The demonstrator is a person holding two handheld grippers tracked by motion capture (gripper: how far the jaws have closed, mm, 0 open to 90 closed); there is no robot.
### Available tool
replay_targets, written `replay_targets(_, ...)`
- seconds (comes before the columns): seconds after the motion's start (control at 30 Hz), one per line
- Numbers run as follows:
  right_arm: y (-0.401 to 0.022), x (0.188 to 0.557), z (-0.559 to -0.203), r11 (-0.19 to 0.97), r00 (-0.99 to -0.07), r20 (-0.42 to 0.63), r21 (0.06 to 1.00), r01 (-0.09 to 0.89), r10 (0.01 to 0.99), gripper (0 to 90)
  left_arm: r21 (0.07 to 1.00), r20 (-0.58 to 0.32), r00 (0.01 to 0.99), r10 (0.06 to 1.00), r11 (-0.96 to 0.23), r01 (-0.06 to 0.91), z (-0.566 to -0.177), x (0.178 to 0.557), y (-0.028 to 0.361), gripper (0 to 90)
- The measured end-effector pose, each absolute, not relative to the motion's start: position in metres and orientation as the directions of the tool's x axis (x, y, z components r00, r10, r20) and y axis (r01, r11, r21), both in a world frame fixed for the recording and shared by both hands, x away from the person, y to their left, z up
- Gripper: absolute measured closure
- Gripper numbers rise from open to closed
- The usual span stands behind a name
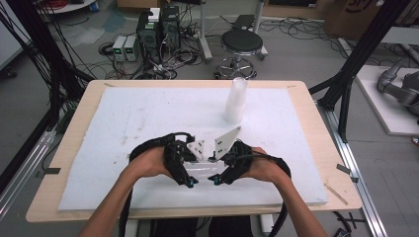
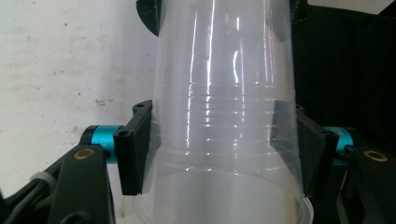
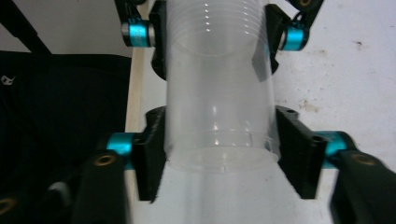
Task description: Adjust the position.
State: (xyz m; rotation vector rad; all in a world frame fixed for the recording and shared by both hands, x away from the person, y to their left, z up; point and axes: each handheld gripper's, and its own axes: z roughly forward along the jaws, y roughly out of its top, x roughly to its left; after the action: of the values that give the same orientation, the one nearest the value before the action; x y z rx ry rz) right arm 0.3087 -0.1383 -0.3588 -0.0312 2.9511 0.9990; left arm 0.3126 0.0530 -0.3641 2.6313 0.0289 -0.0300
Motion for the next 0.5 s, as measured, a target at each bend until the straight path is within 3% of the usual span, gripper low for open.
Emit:
replay_targets(0.23,-0.137,0.310,-0.360,0.801,-1.000,-0.027,0.598,-0.025,-0.011,43.0,0.499,-0.041,0.999,0.018,-0.866,0.036,-0.368,0.314,0.055,31.3)
replay_targets(0.3,-0.136,0.310,-0.361,0.805,-1.000,-0.019,0.593,-0.020,-0.011,43.0,0.504,-0.032,0.999,0.025,-0.863,0.038,-0.370,0.313,0.055,26.2)
replay_targets(0.37,-0.136,0.310,-0.362,0.808,-1.000,-0.013,0.590,-0.012,-0.006,43.0,0.525,-0.014,1.000,0.023,-0.851,0.027,-0.371,0.313,0.057,13.1)
replay_targets(0.5,-0.138,0.312,-0.362,0.806,-1.000,-0.017,0.591,-0.003,0.009,43.0,0.600,-0.017,0.998,0.054,-0.798,0.054,-0.370,0.313,0.066,11.7)
